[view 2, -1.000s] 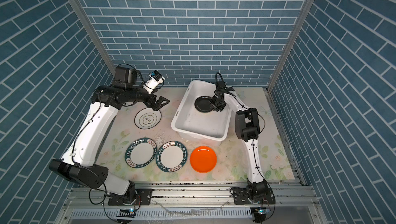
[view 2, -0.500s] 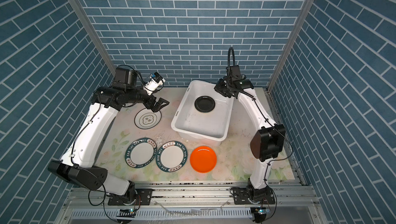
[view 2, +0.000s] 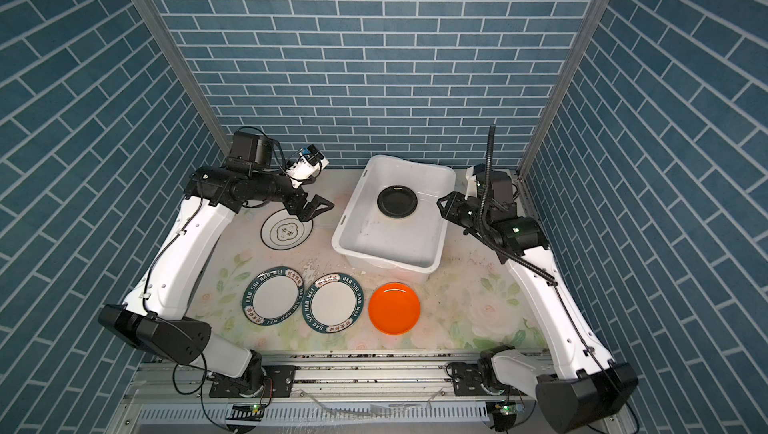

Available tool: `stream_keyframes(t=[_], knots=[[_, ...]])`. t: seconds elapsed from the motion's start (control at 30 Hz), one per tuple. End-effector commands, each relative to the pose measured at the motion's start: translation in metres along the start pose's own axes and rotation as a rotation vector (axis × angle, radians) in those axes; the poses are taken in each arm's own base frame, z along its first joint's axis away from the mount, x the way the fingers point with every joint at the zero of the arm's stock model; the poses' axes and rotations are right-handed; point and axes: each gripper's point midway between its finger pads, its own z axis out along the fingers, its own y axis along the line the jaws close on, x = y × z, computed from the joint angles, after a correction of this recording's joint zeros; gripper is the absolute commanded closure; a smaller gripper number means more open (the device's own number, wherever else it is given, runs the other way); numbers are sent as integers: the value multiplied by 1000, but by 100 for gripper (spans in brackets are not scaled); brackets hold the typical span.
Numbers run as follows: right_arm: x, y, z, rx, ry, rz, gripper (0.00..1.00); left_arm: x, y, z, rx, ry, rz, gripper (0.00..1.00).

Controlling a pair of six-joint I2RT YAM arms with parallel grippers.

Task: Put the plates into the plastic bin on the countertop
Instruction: 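Open the right gripper and raise it out of the bin, then move the right gripper down toward the orange plate's rim nearest the bin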

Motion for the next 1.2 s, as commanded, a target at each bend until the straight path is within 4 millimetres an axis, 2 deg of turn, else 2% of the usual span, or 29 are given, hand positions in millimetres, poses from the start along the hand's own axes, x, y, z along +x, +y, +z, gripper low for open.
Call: stream_keyframes(t=[0.0,0.2,0.3,0.4,0.53,0.67,0.77,0.97,1.17], knots=[[25,2,-28,-48,31,3,65,-7,-11,2,58,-4,14,0],[91,-16,-51,-75,175,120,67,-19,-16,7,87,-40,5,0],[118,-28,-59,-85,196,202,68,-21,-23,10,117,-43,7,0],[143,-41,-64,-69,230,270,69,-24,-29,12,139,-40,12,0],[165,-55,-69,-34,270,302,69,-28,-32,16,152,-34,3,0],[196,-71,-62,13,380,339,71,-30,-41,17,172,-26,7,1],[210,-80,-55,35,420,359,69,-29,-45,16,168,-20,15,0],[229,-94,-27,38,466,425,68,-31,-47,11,150,-32,9,1],[247,-103,-5,83,516,387,67,-32,-50,9,139,-42,-5,1]])
